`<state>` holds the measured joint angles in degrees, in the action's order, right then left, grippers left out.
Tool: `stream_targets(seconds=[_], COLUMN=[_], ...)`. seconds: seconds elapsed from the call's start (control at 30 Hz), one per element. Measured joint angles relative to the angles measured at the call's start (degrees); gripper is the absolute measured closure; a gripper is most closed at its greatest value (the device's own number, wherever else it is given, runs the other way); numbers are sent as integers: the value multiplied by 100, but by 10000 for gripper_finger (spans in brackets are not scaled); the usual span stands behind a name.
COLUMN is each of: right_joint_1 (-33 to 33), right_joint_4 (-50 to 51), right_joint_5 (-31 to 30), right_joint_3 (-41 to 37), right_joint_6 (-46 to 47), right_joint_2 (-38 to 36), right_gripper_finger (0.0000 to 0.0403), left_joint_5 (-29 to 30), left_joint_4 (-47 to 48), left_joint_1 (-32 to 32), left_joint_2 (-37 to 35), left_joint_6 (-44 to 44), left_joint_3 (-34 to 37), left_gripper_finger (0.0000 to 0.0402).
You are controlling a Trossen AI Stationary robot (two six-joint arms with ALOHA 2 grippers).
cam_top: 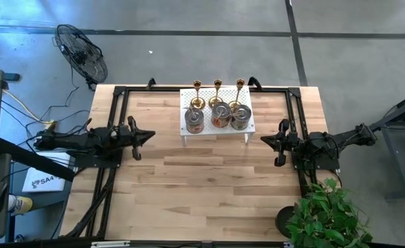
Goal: Pick & Place candle stick holders
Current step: Return to Home Position
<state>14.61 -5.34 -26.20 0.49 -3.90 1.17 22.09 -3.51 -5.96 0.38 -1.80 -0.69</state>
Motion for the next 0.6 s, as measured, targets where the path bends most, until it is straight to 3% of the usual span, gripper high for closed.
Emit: stream_targets(seconds=[0.6], right_joint_1=[0], right_joint_4=[2], right_joint_5=[-2], right_joint_3=[0], right_joint_6=[0], right_joint_2=[0], right_gripper_finger=[396], left_joint_5=[0], left_joint_4=[2], left_joint_1=[-4], left_joint_2=[0], left_joint_6=[-2], left_joint_3=[0], left_gripper_finger=[401])
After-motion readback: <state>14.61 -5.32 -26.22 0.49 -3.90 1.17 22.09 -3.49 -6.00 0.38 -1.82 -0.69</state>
